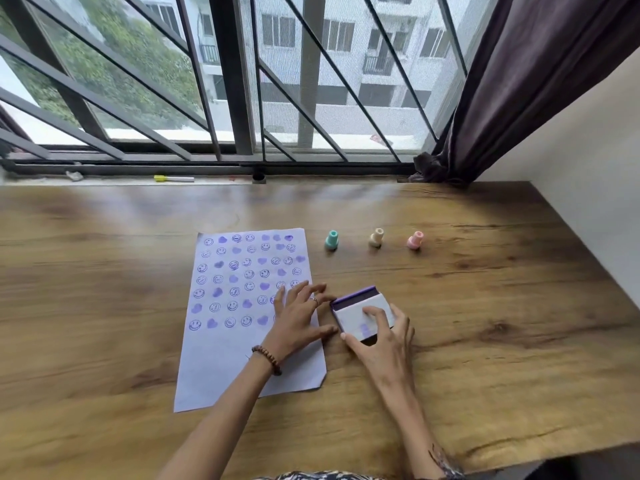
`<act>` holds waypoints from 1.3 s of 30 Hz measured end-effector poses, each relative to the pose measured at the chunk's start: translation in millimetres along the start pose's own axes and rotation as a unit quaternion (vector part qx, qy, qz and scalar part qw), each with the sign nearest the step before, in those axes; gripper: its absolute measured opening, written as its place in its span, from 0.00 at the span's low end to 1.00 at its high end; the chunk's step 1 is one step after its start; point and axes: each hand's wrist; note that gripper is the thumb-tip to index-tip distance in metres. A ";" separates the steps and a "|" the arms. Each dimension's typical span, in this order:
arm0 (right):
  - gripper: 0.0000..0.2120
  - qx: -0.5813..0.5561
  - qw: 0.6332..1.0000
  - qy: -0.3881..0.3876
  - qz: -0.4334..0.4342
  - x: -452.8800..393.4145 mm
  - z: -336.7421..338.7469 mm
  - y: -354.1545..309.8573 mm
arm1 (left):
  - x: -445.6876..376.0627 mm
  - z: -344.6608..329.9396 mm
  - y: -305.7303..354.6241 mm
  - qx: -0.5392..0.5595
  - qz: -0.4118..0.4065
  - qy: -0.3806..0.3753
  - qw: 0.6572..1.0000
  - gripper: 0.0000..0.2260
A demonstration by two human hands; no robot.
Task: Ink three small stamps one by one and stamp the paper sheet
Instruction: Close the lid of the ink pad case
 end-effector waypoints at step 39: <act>0.15 0.037 0.973 0.196 -0.118 -74.6 47.0 61.8 | -66.9 -49.5 101.2 -0.076 -0.100 -0.049 0.991 0.16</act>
Point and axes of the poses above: each hand's wrist, its own x-axis away from the middle knuckle, its own z-axis out of the back of the hand, y = z × x
